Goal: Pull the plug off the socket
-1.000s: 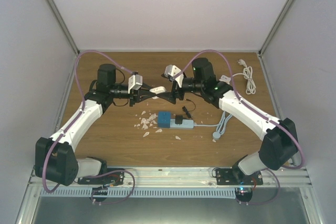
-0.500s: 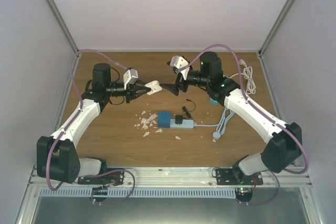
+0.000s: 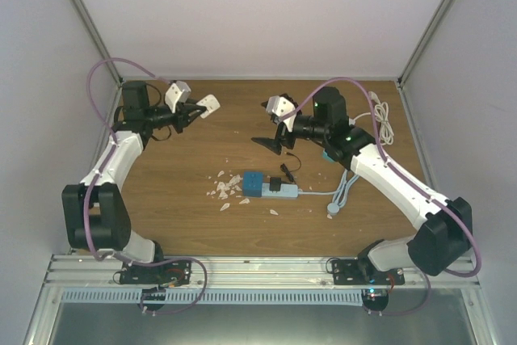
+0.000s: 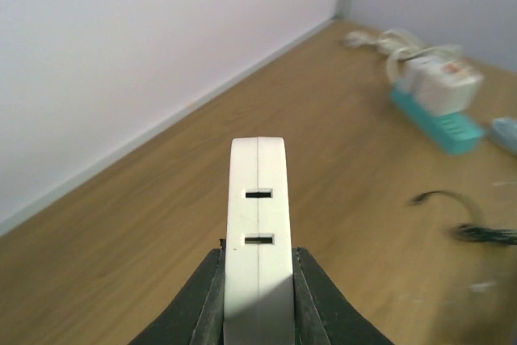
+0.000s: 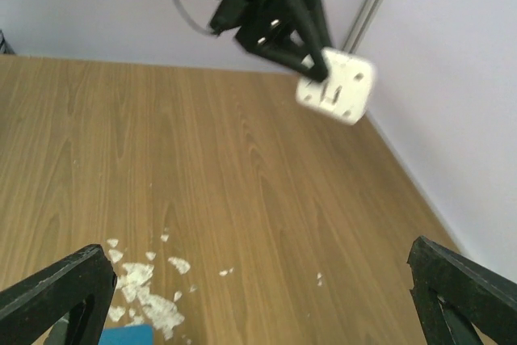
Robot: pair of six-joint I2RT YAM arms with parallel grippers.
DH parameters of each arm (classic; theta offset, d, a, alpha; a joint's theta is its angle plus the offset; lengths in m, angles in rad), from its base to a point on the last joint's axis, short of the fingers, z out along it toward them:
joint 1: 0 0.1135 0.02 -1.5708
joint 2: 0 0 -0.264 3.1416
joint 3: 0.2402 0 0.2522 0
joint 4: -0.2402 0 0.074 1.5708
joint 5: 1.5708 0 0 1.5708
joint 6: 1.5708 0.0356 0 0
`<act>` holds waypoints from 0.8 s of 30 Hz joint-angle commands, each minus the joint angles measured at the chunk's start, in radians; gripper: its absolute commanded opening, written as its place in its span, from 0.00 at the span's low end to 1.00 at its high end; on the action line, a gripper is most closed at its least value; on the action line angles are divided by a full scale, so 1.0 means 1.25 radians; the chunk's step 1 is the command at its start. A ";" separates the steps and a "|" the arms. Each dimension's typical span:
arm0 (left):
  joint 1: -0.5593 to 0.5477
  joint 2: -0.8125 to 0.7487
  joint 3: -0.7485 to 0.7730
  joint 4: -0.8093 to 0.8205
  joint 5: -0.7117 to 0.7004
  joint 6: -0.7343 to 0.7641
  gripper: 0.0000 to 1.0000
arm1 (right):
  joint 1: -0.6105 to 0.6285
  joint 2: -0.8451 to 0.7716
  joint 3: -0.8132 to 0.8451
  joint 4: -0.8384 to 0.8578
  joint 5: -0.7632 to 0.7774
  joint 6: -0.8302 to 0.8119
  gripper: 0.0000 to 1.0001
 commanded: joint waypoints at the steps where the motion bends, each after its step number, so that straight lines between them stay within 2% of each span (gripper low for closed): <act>1: 0.028 0.075 0.065 0.001 -0.185 0.084 0.00 | -0.007 -0.015 -0.053 0.011 0.001 -0.038 1.00; 5: 0.066 0.145 0.092 0.036 -0.248 0.095 0.00 | -0.020 -0.018 -0.103 0.027 -0.003 -0.040 1.00; 9: 0.080 0.218 0.137 0.071 -0.367 0.109 0.00 | -0.035 -0.020 -0.147 0.038 -0.018 -0.040 1.00; 15: 0.087 0.324 0.240 0.065 -0.514 0.163 0.00 | -0.090 -0.013 -0.167 0.038 -0.105 -0.014 1.00; 24: 0.086 0.461 0.359 0.090 -0.715 0.236 0.00 | -0.123 -0.015 -0.177 0.032 -0.138 -0.012 1.00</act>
